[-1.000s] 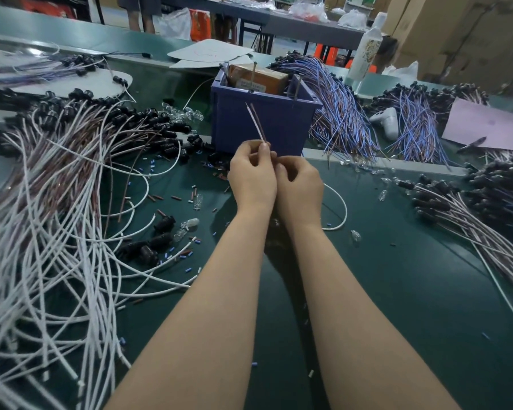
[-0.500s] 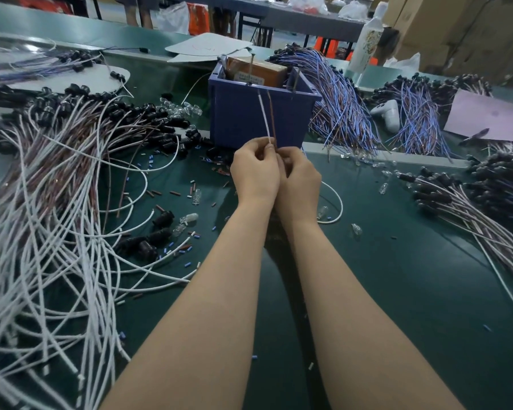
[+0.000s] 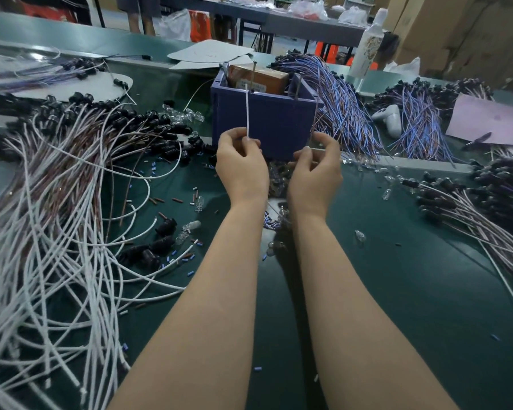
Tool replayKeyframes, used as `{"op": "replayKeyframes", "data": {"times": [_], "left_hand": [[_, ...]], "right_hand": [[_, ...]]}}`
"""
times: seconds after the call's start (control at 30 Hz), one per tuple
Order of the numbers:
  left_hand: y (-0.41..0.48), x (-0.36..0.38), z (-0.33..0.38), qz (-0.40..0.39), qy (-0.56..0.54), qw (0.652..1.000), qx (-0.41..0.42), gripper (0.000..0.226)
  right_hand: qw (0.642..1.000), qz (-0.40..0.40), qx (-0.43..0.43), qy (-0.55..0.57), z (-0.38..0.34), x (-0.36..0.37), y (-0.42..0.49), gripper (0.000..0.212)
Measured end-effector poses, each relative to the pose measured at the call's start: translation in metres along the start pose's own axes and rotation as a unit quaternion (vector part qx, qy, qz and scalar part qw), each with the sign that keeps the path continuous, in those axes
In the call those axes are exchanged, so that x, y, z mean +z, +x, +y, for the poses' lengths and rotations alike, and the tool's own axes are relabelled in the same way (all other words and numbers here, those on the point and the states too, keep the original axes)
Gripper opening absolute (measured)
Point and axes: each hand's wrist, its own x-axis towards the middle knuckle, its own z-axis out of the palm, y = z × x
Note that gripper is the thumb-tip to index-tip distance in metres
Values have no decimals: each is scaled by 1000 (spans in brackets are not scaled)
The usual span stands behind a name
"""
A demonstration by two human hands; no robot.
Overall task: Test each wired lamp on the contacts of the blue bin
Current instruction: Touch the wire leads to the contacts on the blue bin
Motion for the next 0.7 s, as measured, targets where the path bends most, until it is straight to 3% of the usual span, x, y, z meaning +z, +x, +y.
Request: {"op": "replayKeyframes", "data": {"times": [0.7], "left_hand": [[5,0,-4,-48,-11,998,-27,21]], "right_hand": [[998,-57,-28,-9,3,4,-3,30]]}}
